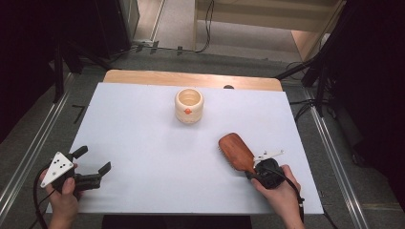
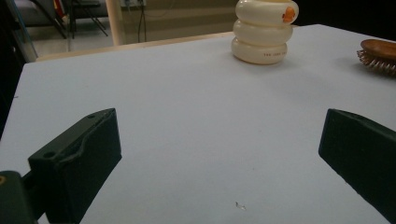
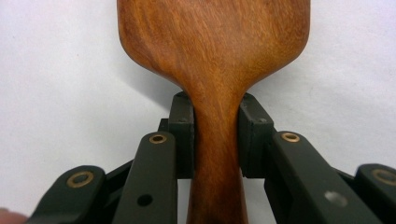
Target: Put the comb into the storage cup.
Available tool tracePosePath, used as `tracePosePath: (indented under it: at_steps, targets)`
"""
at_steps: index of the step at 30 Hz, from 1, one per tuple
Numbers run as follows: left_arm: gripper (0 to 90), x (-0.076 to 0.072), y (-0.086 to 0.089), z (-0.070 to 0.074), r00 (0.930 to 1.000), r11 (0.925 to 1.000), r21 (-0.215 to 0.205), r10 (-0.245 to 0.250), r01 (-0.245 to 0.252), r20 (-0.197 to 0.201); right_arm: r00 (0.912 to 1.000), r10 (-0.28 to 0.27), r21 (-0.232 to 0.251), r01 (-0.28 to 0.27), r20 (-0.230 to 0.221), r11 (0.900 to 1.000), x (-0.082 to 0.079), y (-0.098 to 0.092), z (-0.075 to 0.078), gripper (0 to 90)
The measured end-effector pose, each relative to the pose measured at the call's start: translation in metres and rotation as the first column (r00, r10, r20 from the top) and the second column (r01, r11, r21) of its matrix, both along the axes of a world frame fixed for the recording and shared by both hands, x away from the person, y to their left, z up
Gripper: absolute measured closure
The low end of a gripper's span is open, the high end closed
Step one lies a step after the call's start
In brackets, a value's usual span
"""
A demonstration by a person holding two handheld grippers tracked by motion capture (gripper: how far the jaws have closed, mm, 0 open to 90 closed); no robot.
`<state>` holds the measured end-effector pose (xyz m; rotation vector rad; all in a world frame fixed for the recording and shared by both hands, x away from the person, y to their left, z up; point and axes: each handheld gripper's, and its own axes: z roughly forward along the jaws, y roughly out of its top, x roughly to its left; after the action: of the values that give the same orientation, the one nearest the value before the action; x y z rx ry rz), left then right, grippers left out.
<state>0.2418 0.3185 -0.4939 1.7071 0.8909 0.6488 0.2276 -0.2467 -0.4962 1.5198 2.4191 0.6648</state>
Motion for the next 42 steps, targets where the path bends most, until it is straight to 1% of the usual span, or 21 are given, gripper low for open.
tracePosePath:
  at_steps: [1, 3, 6, 13, 14, 17, 19, 20, 21, 22, 23, 25, 28, 29, 30, 33, 34, 37, 42]
  targets:
    - [0.0, 0.000, 0.000, 0.000, 1.0000, 1.0000, 0.000, 0.000, 0.000, 0.000, 1.0000, 0.000, 0.000, 0.000, 0.000, 1.000, 0.000, 0.000, 0.000, 69.9]
    - [0.0, 0.000, 0.000, 0.000, 1.0000, 1.0000, 0.000, 0.000, 0.000, 0.000, 0.9998, 0.008, 0.009, -0.008, 0.018, 1.000, -0.001, -0.002, -0.001, 69.9]
    - [0.0, 0.000, 0.000, 0.000, 1.0000, 1.0000, 0.000, 0.001, -0.001, 0.000, 0.9992, 0.001, 0.012, -0.002, 0.039, 1.000, -0.002, -0.002, -0.001, 69.9]
    - [0.0, 0.000, -0.001, 0.000, 1.0000, 1.0000, 0.002, 0.006, -0.006, -0.002, 0.9982, 0.010, 0.019, -0.011, 0.059, 1.000, -0.002, -0.001, -0.001, 69.8]
    - [0.0, 0.000, -0.001, 0.000, 1.0000, 1.0000, 0.004, 0.007, -0.007, -0.002, 0.9977, 0.012, 0.021, -0.014, 0.067, 1.000, -0.002, 0.000, -0.001, 69.8]
    - [0.0, 0.000, -0.001, 0.000, 1.0000, 1.0000, 0.006, 0.008, -0.008, -0.003, 0.9957, 0.013, 0.045, -0.017, 0.091, 0.999, -0.002, 0.000, 0.001, 69.8]
    - [0.0, 0.000, -0.001, 0.000, 1.0000, 1.0000, 0.006, 0.008, -0.008, -0.004, 0.9936, 0.012, 0.047, -0.018, 0.112, 0.999, -0.003, 0.000, 0.003, 69.8]
    - [0.0, 0.000, -0.001, 0.000, 1.0000, 1.0000, 0.006, 0.008, -0.008, -0.004, 0.9936, 0.012, 0.047, -0.018, 0.112, 0.999, -0.003, 0.000, 0.003, 69.8]
    - [0.0, 0.000, -0.001, 0.000, 1.0000, 1.0000, 0.005, 0.008, -0.008, -0.004, 0.9917, 0.007, 0.056, -0.015, 0.128, 0.998, -0.003, 0.000, 0.005, 69.8]
    - [0.0, 0.000, -0.001, 0.000, 1.0000, 1.0000, 0.005, 0.008, -0.008, -0.004, 0.9917, 0.007, 0.056, -0.015, 0.128, 0.998, -0.003, 0.000, 0.005, 69.8]
    - [0.0, 0.000, -0.001, 0.000, 1.0000, 1.0000, 0.005, 0.008, -0.008, -0.004, 0.9885, 0.010, 0.057, -0.019, 0.151, 0.998, -0.004, 0.000, 0.007, 69.8]
    - [0.0, 0.000, -0.001, 0.000, 1.0000, 1.0000, 0.005, 0.008, -0.008, -0.004, 0.9877, 0.009, 0.060, -0.019, 0.156, 0.998, -0.004, 0.001, 0.008, 69.8]
    - [0.0, 0.000, -0.001, 0.000, 1.0000, 0.9999, 0.006, 0.008, -0.008, -0.003, 0.9813, 0.011, 0.065, -0.024, 0.192, 0.998, -0.005, 0.002, 0.012, 69.8]
    - [0.0, 0.000, -0.001, 0.000, 1.0000, 0.9999, 0.006, 0.008, -0.008, -0.003, 0.9813, 0.011, 0.065, -0.024, 0.192, 0.998, -0.005, 0.002, 0.012, 69.8]
    - [0.0, 0.000, -0.001, 0.000, 1.0000, 0.9999, 0.007, 0.008, -0.008, -0.003, 0.9784, 0.010, 0.067, -0.024, 0.206, 0.997, -0.005, 0.003, 0.013, 69.8]
    - [0.0, 0.000, -0.001, 0.000, 1.0000, 1.0000, 0.006, 0.007, -0.007, -0.002, 0.9771, 0.013, 0.071, -0.029, 0.213, 0.997, -0.005, 0.004, 0.014, 69.8]
    - [0.0, 0.000, -0.001, 0.000, 1.0000, 0.9999, 0.007, 0.007, -0.007, -0.002, 0.9737, 0.013, 0.071, -0.030, 0.228, 0.997, -0.005, 0.005, 0.015, 69.8]
    - [0.0, 0.000, -0.001, 0.000, 1.0000, 1.0000, 0.007, 0.007, -0.007, -0.002, 0.9714, 0.013, 0.080, -0.033, 0.237, 0.996, -0.006, 0.006, 0.016, 69.8]
    - [0.0, 0.000, -0.001, 0.000, 1.0000, 1.0000, 0.007, 0.006, -0.006, -0.002, 0.9584, 0.017, 0.080, -0.041, 0.285, 0.996, -0.007, 0.010, 0.021, 69.8]
